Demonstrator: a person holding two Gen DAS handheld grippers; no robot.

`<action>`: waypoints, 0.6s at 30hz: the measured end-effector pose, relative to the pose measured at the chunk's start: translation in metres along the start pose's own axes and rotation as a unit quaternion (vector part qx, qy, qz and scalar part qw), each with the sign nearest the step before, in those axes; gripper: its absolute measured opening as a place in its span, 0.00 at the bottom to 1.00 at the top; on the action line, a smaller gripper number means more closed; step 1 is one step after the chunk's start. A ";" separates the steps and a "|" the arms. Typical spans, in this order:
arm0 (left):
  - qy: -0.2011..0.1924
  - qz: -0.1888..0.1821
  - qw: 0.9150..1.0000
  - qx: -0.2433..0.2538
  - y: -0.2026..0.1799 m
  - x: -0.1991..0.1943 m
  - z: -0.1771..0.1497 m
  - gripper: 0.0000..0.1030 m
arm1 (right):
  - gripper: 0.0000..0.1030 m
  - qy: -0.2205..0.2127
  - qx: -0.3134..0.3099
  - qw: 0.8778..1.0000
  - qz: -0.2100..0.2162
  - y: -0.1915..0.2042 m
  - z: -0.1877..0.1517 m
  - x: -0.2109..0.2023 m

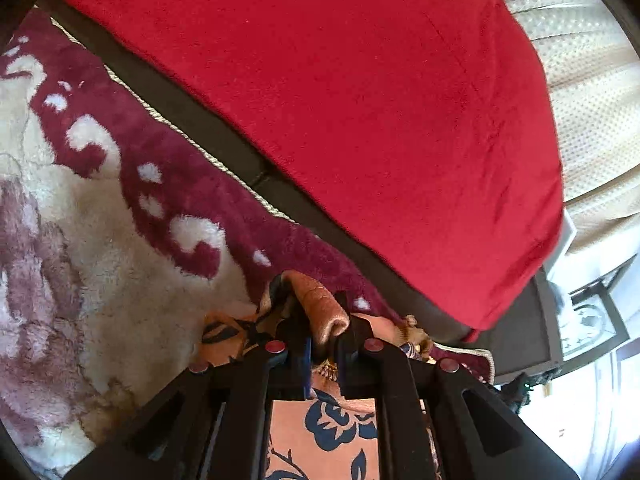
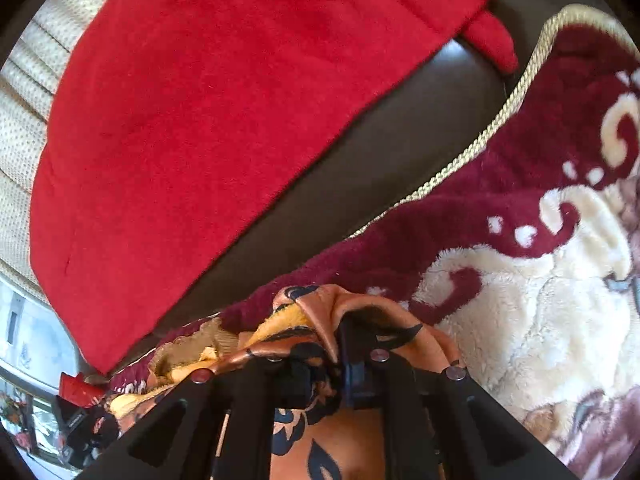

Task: Fold small clothes

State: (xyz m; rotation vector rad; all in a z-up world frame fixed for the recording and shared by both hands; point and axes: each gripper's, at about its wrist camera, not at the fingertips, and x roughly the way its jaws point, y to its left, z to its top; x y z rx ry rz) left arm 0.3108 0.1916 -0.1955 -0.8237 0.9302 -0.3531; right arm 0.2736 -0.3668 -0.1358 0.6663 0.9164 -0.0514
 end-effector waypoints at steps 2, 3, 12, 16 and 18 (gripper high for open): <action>-0.015 -0.007 1.000 -0.001 -0.003 -0.006 -0.003 0.09 | 0.15 0.003 0.001 1.000 0.016 -0.001 0.001 -0.002; -0.022 -0.015 1.000 -0.005 -0.005 -0.011 -0.004 0.09 | 0.17 0.005 0.005 1.000 0.024 -0.002 0.001 -0.005; -0.116 0.004 0.992 0.059 -0.041 -0.065 -0.012 0.34 | 0.80 -0.088 -0.019 0.995 0.049 0.011 -0.005 -0.079; -0.191 0.049 0.975 0.105 -0.060 -0.101 -0.024 0.51 | 0.62 -0.037 -0.096 0.992 0.070 0.047 -0.025 -0.074; -0.164 0.081 0.975 0.129 -0.067 -0.098 -0.029 0.56 | 0.49 0.020 -0.151 0.987 0.059 0.073 -0.042 -0.055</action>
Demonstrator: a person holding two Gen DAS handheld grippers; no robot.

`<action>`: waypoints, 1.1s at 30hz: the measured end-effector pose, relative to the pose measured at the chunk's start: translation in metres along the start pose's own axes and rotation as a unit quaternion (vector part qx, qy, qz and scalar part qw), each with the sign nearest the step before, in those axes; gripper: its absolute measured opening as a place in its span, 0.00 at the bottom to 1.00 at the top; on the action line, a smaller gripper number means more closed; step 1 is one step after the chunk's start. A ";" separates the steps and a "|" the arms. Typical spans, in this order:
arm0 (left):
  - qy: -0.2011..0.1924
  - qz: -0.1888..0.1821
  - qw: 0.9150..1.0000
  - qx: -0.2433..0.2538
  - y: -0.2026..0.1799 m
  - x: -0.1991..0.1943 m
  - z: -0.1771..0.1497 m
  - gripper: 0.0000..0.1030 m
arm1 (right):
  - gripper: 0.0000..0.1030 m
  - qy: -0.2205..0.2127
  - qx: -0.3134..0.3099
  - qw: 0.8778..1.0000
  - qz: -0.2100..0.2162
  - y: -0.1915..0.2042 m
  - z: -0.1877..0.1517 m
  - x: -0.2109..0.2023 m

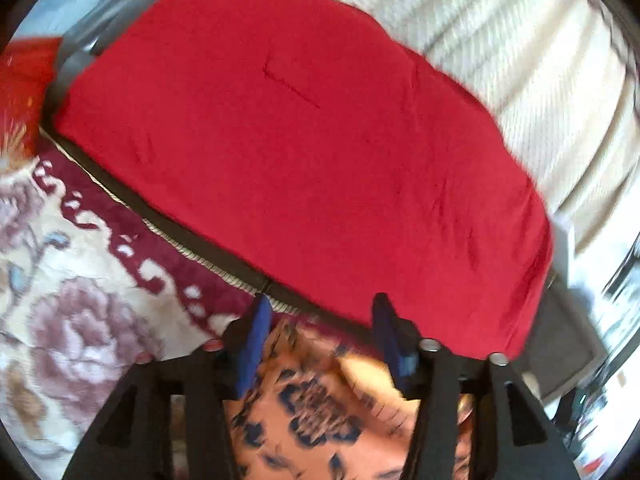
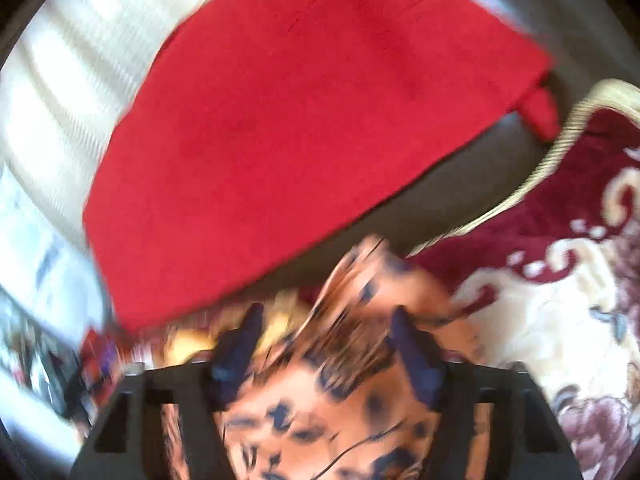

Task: Fold small clothes

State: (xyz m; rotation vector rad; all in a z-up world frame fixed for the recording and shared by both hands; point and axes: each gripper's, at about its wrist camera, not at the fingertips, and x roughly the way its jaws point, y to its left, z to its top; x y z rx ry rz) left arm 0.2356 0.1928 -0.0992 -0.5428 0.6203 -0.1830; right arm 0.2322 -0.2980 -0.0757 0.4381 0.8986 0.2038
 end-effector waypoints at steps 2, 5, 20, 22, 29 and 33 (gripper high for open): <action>0.070 0.001 0.997 0.033 -0.005 0.014 -0.010 0.56 | 0.37 0.046 -0.066 0.997 -0.011 0.030 -0.014 0.023; 0.167 0.020 0.982 0.081 -0.009 0.043 -0.035 0.55 | 0.37 0.076 -0.112 0.991 -0.012 0.050 -0.025 0.050; 0.194 0.079 0.971 0.113 -0.019 0.099 -0.058 0.56 | 0.36 0.029 0.077 0.997 0.005 0.026 0.026 0.141; 0.185 0.115 0.968 0.125 -0.017 0.097 -0.061 0.56 | 0.38 -0.010 0.057 0.998 0.019 0.030 0.018 0.109; 0.176 0.079 0.970 0.150 -0.039 0.058 -0.085 0.56 | 0.56 -0.008 0.042 0.999 0.021 0.017 -0.035 0.014; 0.173 0.035 0.972 0.155 -0.052 0.034 -0.108 0.57 | 0.56 -0.043 0.068 0.995 0.050 0.001 -0.073 -0.030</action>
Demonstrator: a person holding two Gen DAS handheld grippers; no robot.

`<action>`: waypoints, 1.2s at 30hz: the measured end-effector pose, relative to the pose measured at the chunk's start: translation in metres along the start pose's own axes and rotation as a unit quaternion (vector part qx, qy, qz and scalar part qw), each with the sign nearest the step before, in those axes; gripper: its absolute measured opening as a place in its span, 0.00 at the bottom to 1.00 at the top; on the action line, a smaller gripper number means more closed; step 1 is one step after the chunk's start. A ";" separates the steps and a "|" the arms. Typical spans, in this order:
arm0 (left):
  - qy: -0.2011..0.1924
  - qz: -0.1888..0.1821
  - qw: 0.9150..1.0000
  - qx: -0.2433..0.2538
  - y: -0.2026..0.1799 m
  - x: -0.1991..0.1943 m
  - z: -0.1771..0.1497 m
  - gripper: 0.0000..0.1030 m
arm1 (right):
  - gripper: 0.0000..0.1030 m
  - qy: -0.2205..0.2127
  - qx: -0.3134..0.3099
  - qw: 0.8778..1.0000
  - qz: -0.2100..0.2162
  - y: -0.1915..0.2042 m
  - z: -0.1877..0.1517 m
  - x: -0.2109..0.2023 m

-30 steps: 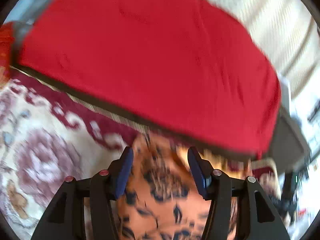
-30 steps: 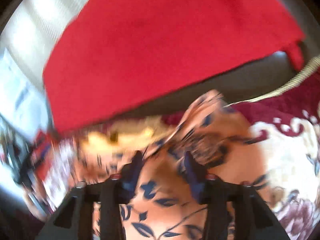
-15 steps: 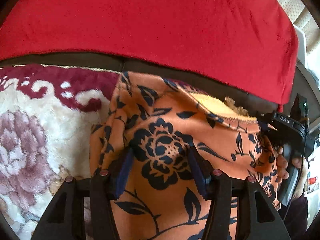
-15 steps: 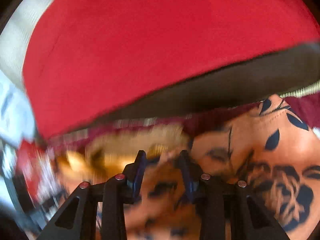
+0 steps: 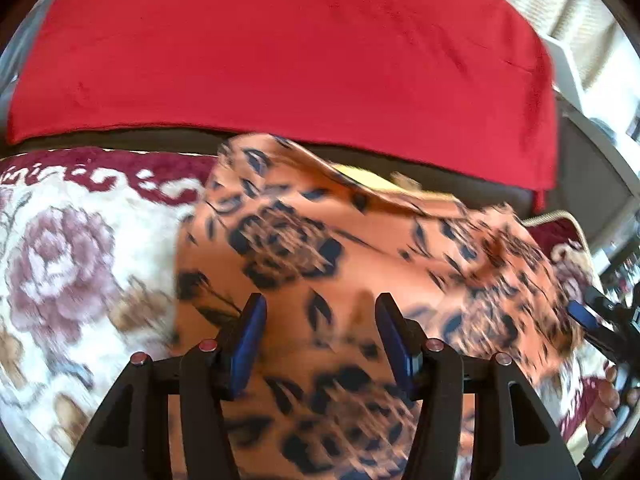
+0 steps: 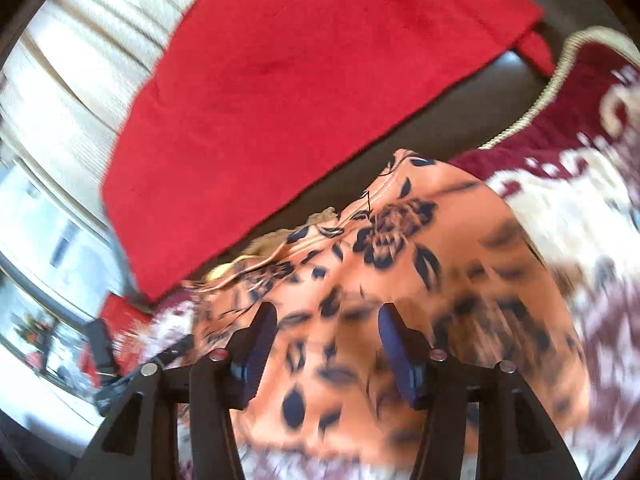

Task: Fold small clothes

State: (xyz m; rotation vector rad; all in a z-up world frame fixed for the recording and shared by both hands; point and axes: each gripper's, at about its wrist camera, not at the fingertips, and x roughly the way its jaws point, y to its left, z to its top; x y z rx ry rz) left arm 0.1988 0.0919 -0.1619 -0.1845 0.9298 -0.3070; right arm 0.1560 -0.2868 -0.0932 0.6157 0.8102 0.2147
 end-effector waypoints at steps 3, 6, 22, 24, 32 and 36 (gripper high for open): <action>0.025 0.047 0.998 0.025 -0.010 0.020 -0.016 0.61 | 0.56 0.027 -0.003 0.998 -0.055 -0.011 -0.014 0.007; 0.027 0.076 0.995 0.059 -0.018 0.012 -0.029 0.64 | 0.38 0.092 -0.013 0.990 -0.103 -0.034 -0.030 0.021; 0.046 -0.139 0.966 -0.215 0.022 -0.036 -0.087 0.85 | 0.71 0.015 0.230 0.973 0.027 -0.092 -0.063 -0.034; 0.055 -0.157 0.956 -0.242 0.021 -0.026 -0.088 0.85 | 0.71 0.011 0.273 0.961 0.041 -0.105 -0.063 -0.021; -0.010 -0.195 0.923 -0.332 0.032 -0.010 -0.083 0.86 | 0.73 -0.052 0.287 0.955 0.049 -0.107 -0.044 0.018; -0.036 -0.182 0.930 -0.317 0.028 -0.016 -0.077 0.30 | 0.25 -0.072 0.261 0.962 0.024 -0.102 -0.030 0.029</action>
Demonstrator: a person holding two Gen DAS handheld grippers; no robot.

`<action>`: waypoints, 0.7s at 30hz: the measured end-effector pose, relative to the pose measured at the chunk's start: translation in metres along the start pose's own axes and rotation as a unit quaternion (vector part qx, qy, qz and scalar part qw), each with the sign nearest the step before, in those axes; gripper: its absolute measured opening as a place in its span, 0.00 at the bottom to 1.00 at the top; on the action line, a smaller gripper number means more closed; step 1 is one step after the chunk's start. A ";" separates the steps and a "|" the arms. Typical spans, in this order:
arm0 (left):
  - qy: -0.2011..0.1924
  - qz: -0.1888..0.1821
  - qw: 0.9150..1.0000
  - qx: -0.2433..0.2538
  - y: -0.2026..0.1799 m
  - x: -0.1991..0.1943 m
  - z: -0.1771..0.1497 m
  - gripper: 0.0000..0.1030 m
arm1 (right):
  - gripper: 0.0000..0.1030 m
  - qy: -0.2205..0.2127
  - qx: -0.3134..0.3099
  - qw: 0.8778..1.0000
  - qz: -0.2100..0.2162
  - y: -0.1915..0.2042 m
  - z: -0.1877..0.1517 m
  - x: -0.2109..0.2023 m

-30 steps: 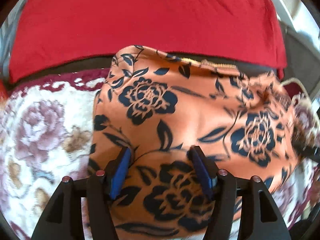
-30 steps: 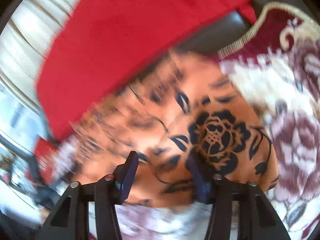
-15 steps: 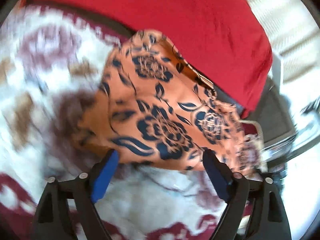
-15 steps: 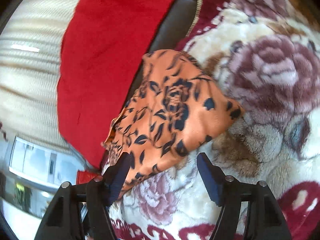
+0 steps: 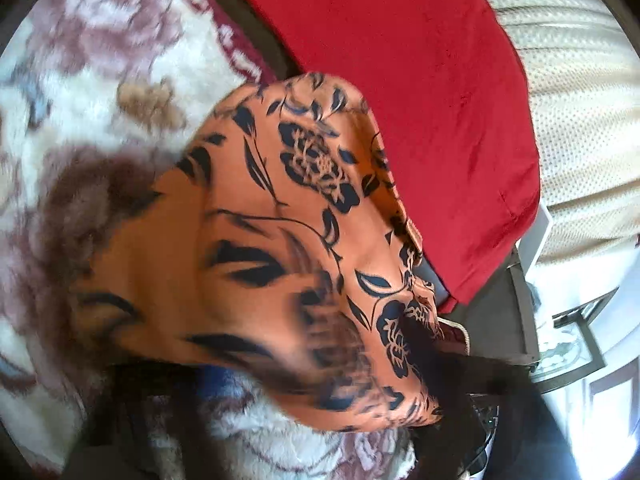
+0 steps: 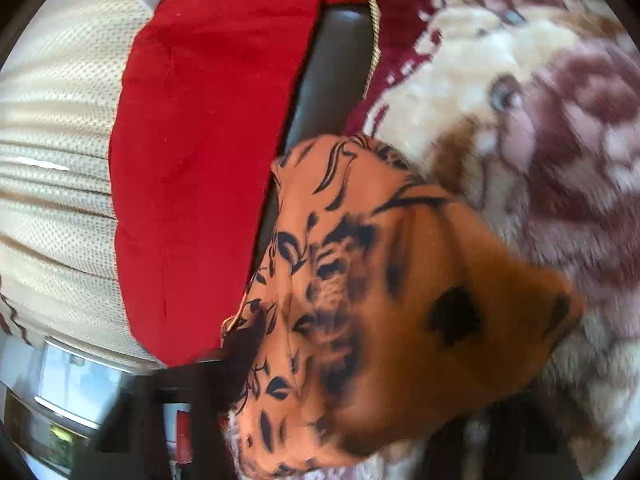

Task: Fold small clothes

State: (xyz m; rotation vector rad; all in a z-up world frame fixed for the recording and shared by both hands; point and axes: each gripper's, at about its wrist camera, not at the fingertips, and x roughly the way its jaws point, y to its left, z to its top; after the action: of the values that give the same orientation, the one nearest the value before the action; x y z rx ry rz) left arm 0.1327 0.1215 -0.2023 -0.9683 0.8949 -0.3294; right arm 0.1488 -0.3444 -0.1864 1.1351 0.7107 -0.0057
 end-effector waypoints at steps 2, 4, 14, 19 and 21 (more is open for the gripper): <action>-0.007 -0.005 1.000 0.020 -0.008 -0.005 0.004 0.28 | 0.23 -0.017 -0.011 1.000 0.001 0.007 -0.001 -0.005; -0.022 -0.022 0.999 0.038 -0.018 -0.019 0.006 0.22 | 0.22 -0.036 -0.058 0.998 0.008 0.025 -0.006 -0.022; 0.093 0.123 0.977 0.149 -0.013 -0.058 -0.043 0.26 | 0.21 -0.014 -0.170 0.985 -0.033 0.040 -0.037 -0.087; 0.108 0.066 0.988 0.092 0.011 -0.092 -0.035 0.30 | 0.31 0.077 -0.048 0.994 -0.057 -0.014 -0.034 -0.075; 0.083 0.057 0.989 0.106 -0.001 -0.109 -0.031 0.30 | 0.40 0.063 -0.060 0.995 -0.054 -0.009 -0.032 -0.084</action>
State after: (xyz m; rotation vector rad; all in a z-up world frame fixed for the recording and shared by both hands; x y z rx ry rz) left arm 0.0425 0.1693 -0.1540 -0.6980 1.0404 -0.4043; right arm 0.0639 -0.3510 -0.1573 0.9871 0.8739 0.0172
